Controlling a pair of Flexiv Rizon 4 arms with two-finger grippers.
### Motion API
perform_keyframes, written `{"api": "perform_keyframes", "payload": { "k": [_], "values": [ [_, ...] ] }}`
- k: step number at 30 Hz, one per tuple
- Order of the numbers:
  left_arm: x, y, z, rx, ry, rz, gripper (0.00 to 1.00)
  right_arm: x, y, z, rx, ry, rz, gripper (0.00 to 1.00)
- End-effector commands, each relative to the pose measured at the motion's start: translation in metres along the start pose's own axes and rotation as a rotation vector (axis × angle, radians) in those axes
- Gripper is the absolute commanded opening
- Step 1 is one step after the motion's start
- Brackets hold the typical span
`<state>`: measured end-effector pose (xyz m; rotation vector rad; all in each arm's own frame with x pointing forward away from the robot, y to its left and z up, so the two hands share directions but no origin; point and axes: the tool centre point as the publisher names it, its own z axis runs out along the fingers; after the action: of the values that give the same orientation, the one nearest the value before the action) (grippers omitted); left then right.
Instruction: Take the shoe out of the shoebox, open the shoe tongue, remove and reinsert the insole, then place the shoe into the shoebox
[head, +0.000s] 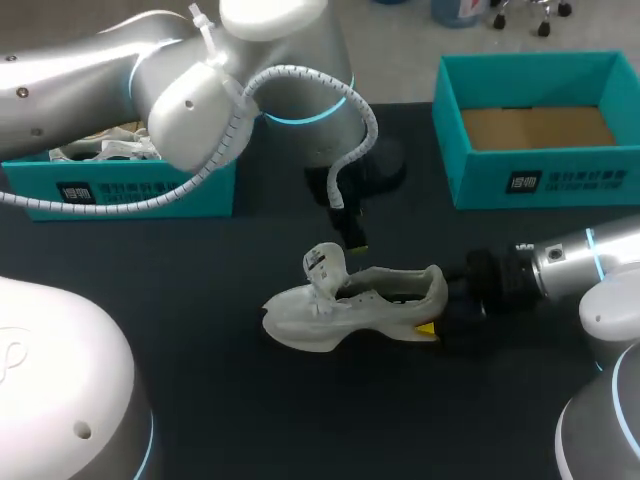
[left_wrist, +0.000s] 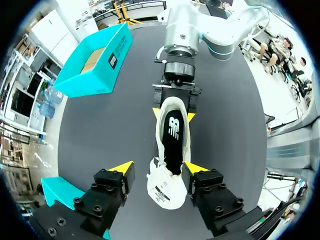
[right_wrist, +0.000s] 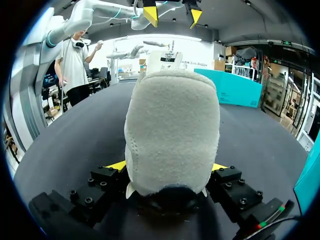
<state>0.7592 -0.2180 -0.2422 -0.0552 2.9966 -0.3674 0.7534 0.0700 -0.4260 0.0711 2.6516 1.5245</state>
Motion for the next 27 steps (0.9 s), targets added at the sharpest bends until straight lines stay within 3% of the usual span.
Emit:
{"api": "perform_keyframes", "payload": {
  "k": [1,11,27],
  "values": [
    [0.002,-0.018,0.022,0.067,-0.007,0.378,0.0,0.0,-0.002,0.001,0.001,-0.001,-0.001,0.0],
    [0.018,-0.03,0.062,0.118,0.021,0.356,0.0,0.0,-0.002,0.001,0.001,-0.001,-0.001,0.0],
    [0.036,-0.032,0.096,0.093,0.087,0.29,0.0,0.0,-0.002,0.001,0.001,-0.001,-0.001,0.0]
  ]
}}
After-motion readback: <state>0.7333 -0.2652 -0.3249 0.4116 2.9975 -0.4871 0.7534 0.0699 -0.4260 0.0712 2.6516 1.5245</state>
